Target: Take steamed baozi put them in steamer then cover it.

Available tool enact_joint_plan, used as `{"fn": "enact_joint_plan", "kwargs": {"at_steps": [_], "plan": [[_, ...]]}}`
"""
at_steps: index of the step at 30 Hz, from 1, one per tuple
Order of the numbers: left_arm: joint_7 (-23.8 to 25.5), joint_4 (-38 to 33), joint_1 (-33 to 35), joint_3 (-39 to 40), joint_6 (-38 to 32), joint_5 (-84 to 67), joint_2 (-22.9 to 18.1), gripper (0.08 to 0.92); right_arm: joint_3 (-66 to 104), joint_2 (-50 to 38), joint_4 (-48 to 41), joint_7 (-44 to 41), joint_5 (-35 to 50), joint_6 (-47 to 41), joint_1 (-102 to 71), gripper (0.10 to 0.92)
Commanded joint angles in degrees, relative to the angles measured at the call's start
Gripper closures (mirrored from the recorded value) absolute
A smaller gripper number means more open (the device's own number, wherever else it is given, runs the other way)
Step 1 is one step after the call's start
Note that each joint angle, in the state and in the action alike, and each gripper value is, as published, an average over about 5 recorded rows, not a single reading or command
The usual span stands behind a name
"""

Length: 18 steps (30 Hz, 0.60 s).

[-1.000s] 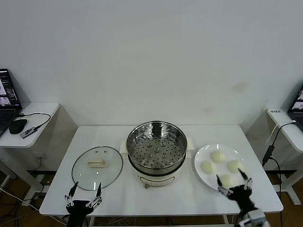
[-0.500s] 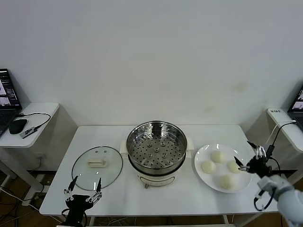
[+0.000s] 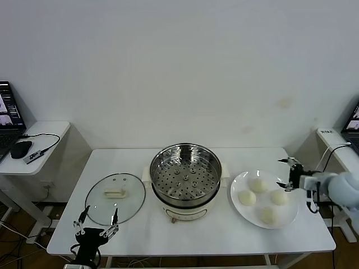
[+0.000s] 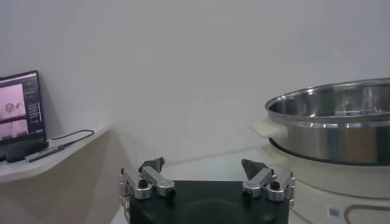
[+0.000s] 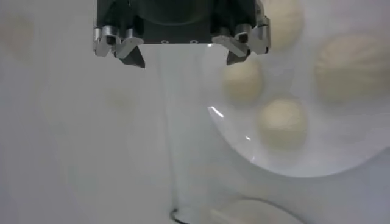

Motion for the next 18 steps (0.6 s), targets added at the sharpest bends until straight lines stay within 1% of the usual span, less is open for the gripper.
{"fn": "enact_joint_plan", "kwargs": {"at_steps": [1,7,18], "plan": [[-0.01,0.17,-0.74,-0.50,0.30,0.22,-0.06,0.177,-35.12,-1.91,-11.39,-12.57,2.97,1.07,33.13,0.203],[0.01,0.36,-1.59,-0.49,0.73,0.22,-0.57,0.177,-40.97,2.94,-17.63,-15.84,0.85,2.29,36.17,0.203],[0.10,0.01,-1.87,-1.18,1.04,0.17,-0.53,0.177,-39.93,11.60,-25.14,-13.15,-0.54,2.78,33.72,0.203]]}}
